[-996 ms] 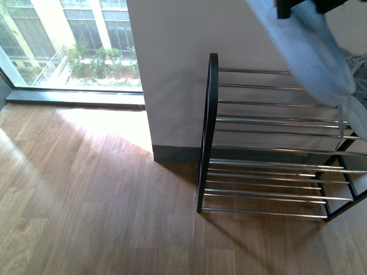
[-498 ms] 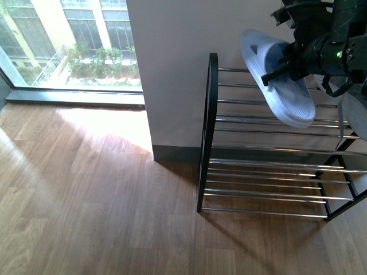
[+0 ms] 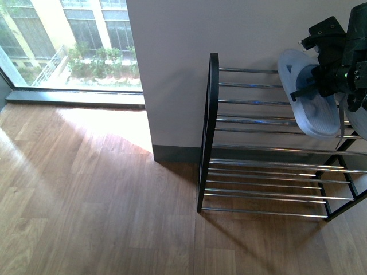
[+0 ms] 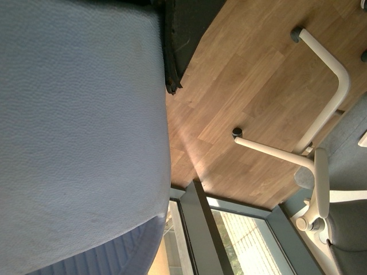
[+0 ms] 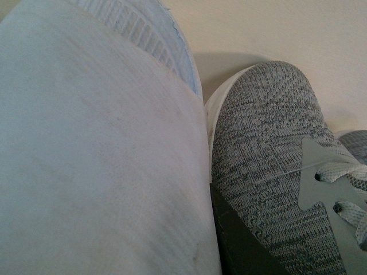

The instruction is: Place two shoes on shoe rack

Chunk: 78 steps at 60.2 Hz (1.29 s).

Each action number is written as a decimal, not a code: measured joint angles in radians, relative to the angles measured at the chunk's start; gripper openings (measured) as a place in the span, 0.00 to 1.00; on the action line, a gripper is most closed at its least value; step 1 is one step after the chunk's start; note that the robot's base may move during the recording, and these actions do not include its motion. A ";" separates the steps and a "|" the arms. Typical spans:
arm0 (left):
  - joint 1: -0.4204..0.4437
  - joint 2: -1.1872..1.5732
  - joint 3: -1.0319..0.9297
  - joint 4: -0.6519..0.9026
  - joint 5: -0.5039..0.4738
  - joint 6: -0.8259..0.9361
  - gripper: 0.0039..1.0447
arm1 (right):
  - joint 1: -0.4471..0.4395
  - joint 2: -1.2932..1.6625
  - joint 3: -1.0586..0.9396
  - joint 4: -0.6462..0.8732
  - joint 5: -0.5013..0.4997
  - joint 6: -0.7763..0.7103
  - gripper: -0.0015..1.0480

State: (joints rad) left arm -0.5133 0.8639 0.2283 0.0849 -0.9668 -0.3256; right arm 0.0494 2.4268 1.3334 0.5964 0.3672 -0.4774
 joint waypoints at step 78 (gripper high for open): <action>0.000 0.000 0.000 0.000 0.000 0.000 0.02 | -0.005 -0.756 -0.740 0.493 -0.320 0.463 0.32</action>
State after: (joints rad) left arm -0.5133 0.8639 0.2283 0.0849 -0.9668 -0.3256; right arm 0.0448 1.6711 0.5934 1.0893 0.0471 -0.0143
